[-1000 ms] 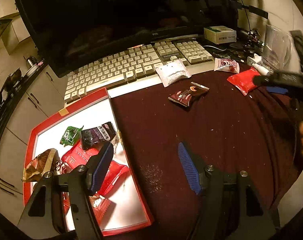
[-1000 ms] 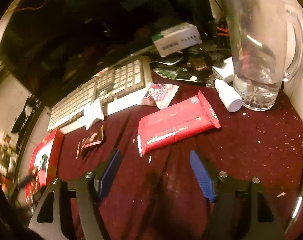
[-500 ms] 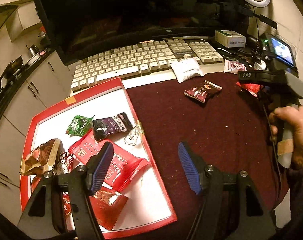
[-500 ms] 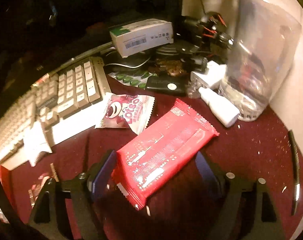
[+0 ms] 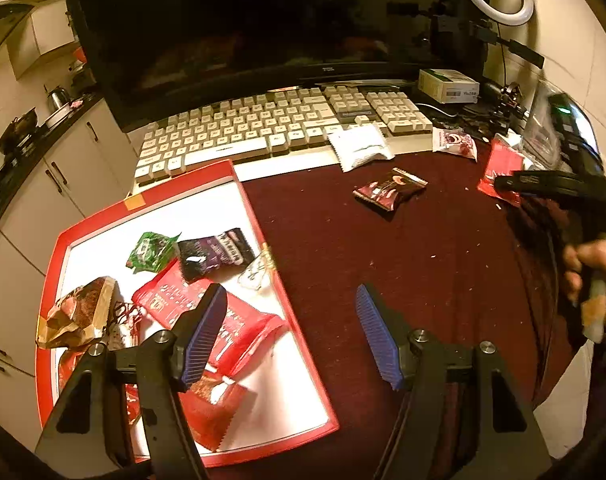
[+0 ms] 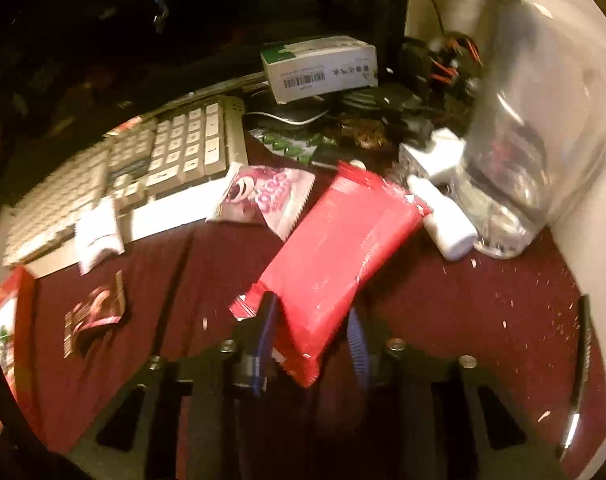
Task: Organize snacks
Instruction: 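Move both tools back to the desk toward the long red bar packet, then grasp brown chocolate packet with left tool while right tool grasps red bar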
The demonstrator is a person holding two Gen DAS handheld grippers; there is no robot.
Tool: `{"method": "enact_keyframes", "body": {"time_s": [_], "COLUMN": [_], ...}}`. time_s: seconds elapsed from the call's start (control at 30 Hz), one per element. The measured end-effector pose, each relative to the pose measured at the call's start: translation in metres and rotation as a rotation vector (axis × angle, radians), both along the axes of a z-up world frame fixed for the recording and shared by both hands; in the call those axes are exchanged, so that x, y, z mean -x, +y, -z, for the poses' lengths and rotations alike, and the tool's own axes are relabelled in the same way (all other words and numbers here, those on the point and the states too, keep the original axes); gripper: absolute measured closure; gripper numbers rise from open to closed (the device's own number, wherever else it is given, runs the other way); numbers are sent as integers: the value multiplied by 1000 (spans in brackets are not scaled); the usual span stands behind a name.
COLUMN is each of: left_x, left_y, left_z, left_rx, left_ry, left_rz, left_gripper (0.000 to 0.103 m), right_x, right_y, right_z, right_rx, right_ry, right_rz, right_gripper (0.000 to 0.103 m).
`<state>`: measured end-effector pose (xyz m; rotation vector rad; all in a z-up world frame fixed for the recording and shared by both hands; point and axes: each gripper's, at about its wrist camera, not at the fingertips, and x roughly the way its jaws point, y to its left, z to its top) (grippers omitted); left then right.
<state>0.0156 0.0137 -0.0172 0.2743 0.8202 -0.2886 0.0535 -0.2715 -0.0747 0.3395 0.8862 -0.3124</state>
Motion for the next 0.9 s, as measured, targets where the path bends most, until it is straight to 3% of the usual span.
{"method": "enact_keyframes", "body": {"time_s": [0.17, 0.43, 0.67, 0.9], "left_x": [-17, -73, -101, -112], "left_y": [-29, -87, -123, -138], "left_z": [-3, 10, 28, 45], "left_rx": [-42, -98, -170, -161], "left_ry": [-20, 7, 11, 87], "left_rz": [14, 4, 21, 87], "left_gripper": [36, 36, 36, 35], "right_x": [37, 39, 33, 31], "right_y": [-27, -58, -64, -71], "right_z": [-2, 18, 23, 27], "right_rx": [-190, -345, -388, -454], "right_ry": [-110, -203, -220, -233], "right_rz": [-103, -184, -204, -213], "right_gripper": [78, 80, 80, 78]}}
